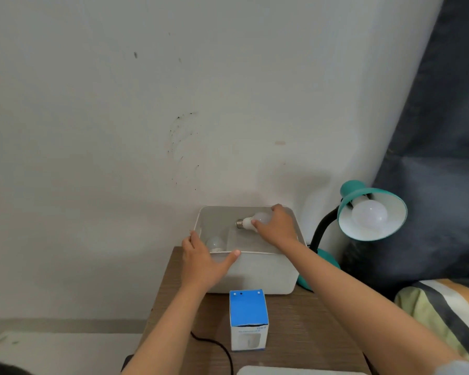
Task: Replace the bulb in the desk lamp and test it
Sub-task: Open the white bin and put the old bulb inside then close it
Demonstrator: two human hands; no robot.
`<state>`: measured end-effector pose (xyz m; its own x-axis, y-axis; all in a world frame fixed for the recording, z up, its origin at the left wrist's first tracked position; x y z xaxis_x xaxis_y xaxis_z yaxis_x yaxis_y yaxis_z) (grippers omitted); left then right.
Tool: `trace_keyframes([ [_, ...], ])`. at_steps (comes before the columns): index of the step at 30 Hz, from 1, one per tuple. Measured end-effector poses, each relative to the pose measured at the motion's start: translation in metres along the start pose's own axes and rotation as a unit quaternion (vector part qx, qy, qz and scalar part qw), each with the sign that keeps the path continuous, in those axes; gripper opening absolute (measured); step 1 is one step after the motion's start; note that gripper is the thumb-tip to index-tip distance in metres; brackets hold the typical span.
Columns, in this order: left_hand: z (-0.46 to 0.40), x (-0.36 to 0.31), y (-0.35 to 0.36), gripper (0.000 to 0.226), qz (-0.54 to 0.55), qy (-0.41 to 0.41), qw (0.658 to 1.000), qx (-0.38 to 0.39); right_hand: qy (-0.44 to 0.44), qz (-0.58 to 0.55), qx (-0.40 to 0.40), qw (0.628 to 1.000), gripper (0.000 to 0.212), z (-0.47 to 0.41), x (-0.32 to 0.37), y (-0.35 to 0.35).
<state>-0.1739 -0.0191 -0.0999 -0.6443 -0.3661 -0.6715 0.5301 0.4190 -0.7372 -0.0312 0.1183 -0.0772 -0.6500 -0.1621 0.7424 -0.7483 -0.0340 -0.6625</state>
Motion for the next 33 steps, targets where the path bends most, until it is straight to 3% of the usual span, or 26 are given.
trace_keyframes([
  [9, 0.002, -0.007, -0.013, 0.128, -0.048, -0.035, 0.996, 0.069, -0.150, 0.020, 0.001, 0.989, 0.057, 0.110, -0.001, -0.066],
  [13, 0.049, -0.025, -0.012, 0.110, -0.028, 0.051, 0.997, -0.041, -0.155, 0.028, 0.059, 0.986, 0.057, 0.174, -0.025, -0.087],
  [15, 0.092, -0.025, -0.006, 0.097, 0.016, 0.095, 0.994, -0.061, -0.152, 0.048, 0.090, 0.983, 0.055, 0.207, -0.049, -0.091],
  [20, 0.210, 0.016, 0.021, 0.072, 0.047, 0.080, 0.995, 0.036, -0.067, 0.091, 0.128, 0.985, 0.052, 0.277, -0.130, -0.092],
  [25, 0.273, 0.058, 0.039, 0.075, -0.022, -0.005, 0.990, 0.136, 0.069, 0.149, 0.135, 0.977, 0.065, 0.322, -0.186, -0.083],
  [30, 0.290, 0.066, 0.045, 0.076, -0.110, -0.021, 0.980, 0.166, 0.114, 0.131, 0.122, 0.977, 0.078, 0.338, -0.197, -0.084],
  [33, 0.294, 0.062, 0.048, 0.076, -0.108, -0.002, 0.980, 0.169, 0.113, 0.114, 0.141, 0.977, 0.080, 0.342, -0.198, -0.081],
])
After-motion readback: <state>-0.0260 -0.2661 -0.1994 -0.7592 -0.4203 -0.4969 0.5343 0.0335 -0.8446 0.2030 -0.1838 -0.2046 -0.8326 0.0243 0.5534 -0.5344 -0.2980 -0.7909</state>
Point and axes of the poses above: each hand's wrist, its own z-axis away from the middle knuckle, its own y-axis out of the palm, x = y × z, the point moved 2 cm from there along -z, towards the middle knuckle, and after that the axes turned 1 degree about -x, right-handed, at the moved point
